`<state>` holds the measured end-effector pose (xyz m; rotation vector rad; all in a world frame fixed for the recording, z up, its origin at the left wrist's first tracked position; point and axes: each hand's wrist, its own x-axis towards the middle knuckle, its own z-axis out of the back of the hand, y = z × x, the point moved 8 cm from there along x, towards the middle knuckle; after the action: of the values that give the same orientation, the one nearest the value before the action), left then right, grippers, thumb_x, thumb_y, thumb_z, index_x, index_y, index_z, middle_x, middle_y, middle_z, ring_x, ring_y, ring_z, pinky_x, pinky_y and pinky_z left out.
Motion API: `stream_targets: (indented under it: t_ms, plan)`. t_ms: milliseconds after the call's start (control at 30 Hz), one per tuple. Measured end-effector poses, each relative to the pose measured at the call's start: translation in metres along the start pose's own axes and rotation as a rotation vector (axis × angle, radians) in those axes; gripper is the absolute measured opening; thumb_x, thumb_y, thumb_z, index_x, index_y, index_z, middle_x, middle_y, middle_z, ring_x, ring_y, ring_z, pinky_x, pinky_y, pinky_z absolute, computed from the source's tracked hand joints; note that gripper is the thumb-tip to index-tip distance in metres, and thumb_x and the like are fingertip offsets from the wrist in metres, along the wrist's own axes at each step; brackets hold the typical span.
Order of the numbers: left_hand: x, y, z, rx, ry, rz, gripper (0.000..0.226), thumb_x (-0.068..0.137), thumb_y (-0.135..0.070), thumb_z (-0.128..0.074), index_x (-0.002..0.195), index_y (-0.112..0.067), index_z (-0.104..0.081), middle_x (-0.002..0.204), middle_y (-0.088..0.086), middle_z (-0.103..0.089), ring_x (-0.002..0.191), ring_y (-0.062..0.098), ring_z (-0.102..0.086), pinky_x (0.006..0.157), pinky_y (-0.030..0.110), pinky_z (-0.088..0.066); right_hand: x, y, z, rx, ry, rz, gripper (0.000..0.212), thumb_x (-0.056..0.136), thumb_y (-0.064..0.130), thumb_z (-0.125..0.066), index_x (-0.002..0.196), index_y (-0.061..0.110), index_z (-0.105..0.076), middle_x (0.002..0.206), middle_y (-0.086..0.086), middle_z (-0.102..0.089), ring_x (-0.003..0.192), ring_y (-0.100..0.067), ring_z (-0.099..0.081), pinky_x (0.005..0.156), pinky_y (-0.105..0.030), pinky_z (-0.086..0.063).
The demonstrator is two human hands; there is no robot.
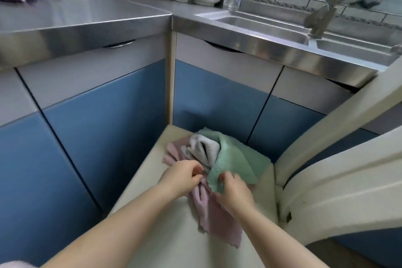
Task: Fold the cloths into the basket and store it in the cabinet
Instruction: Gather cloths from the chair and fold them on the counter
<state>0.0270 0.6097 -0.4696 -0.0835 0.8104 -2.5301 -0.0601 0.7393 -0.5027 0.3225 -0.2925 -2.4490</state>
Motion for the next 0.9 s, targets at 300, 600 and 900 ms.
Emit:
stream_targets:
  t_ms: [300, 600, 900]
  plan:
    - [0.007, -0.005, 0.003, -0.186, -0.073, -0.021, 0.026, 0.086, -0.020, -0.060, 0.112, -0.021, -0.065, 0.108, -0.007, -0.067, 0.102, 0.007, -0.060, 0.091, 0.026, -0.047, -0.001, -0.005, 0.021, 0.327, -0.246, 0.019, 0.020, 0.086, 0.037, -0.055, 0.077, 0.019, -0.050, 0.078, 0.002, -0.058, 0.077, -0.020, -0.055, 0.067, -0.036, -0.044]
    - [0.037, -0.082, 0.037, -0.305, -0.185, -0.196, 0.023, 0.086, -0.026, -0.059, 0.108, -0.019, -0.064, 0.108, -0.004, -0.063, 0.103, 0.009, -0.056, 0.088, 0.023, -0.044, 0.000, 0.007, 0.144, 0.496, -0.414, 0.218, 0.016, 0.088, 0.040, -0.060, 0.084, 0.025, -0.058, 0.074, 0.015, -0.064, 0.072, -0.003, -0.060, 0.063, -0.021, -0.047]
    - [0.082, -0.155, 0.111, -0.321, -0.273, -0.194, 0.018, 0.087, -0.038, -0.056, 0.096, -0.022, -0.055, 0.094, -0.009, -0.064, 0.090, 0.012, -0.060, 0.079, 0.032, -0.051, 0.014, 0.016, 0.273, 0.388, -0.612, 0.309, 0.005, 0.090, 0.020, -0.059, 0.092, 0.024, -0.061, 0.081, 0.006, -0.068, 0.074, -0.016, -0.062, 0.069, -0.036, -0.054]
